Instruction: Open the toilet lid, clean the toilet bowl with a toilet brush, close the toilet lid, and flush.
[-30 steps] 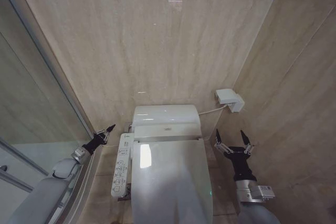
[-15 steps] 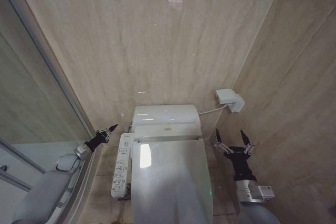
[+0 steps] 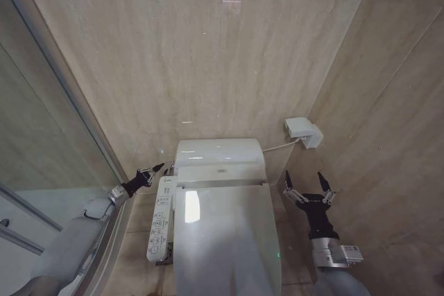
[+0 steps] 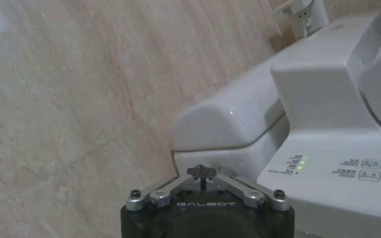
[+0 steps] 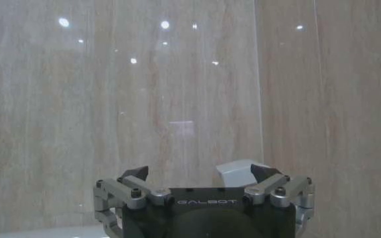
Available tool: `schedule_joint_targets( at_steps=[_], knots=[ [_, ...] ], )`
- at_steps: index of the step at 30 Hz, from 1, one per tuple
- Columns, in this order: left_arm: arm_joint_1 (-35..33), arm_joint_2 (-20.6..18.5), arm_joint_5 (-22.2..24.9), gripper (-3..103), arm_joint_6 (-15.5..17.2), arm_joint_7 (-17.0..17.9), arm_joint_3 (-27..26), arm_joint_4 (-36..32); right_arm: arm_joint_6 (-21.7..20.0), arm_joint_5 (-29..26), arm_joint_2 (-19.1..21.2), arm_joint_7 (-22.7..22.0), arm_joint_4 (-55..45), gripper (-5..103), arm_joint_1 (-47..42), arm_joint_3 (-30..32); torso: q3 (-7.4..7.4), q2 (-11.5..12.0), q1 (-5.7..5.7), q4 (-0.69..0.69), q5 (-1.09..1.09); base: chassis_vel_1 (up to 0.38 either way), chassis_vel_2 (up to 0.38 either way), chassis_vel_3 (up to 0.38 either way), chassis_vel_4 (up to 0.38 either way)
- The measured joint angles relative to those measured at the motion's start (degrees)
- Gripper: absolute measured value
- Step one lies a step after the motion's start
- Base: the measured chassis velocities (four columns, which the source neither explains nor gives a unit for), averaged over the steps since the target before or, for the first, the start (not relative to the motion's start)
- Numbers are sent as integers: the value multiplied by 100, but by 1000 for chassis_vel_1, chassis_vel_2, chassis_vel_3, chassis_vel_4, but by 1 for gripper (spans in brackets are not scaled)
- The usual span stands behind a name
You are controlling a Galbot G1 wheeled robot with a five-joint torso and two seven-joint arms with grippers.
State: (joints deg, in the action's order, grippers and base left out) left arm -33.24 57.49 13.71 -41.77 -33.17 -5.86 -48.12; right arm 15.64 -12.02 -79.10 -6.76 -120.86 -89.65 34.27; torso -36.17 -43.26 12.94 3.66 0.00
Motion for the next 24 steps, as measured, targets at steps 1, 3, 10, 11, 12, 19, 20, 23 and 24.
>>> schedule_joint_targets(
  at_steps=[1,3,10,11,12,19,20,23,24],
  knots=[
    [0,0,2,0,1,-21,2,10,0,0,0,0,0,100,0,0,0,0,0,0,0,-48,39,23,-52],
    [1,0,3,0,1,-37,5,15,0,0,0,0,0,100,0,0,0,0,0,0,0,-45,48,33,-55],
    [32,27,5,0,5,-110,68,59,0,0,0,0,0,100,2,0,-1,0,2,0,0,-31,35,30,-32],
    [35,35,6,0,3,-121,83,65,0,0,0,0,0,100,1,0,0,0,2,-1,0,0,0,0,0],
    [35,35,6,0,3,-121,83,65,0,0,0,0,0,100,1,0,0,0,2,-1,0,0,0,0,0],
    [40,81,8,0,-2,-239,155,122,0,0,0,0,0,100,0,0,0,0,0,1,0,0,0,0,0],
    [40,81,8,0,-2,-239,155,122,0,0,0,0,0,100,0,0,0,0,0,1,0,0,0,0,0],
    [33,88,4,0,-5,-313,149,159,0,0,0,0,0,100,0,0,0,0,0,0,0,0,0,0,0],
    [33,88,4,0,-5,-313,149,159,0,0,0,0,0,100,0,0,0,0,0,0,0,0,0,0,0]
  ],
)
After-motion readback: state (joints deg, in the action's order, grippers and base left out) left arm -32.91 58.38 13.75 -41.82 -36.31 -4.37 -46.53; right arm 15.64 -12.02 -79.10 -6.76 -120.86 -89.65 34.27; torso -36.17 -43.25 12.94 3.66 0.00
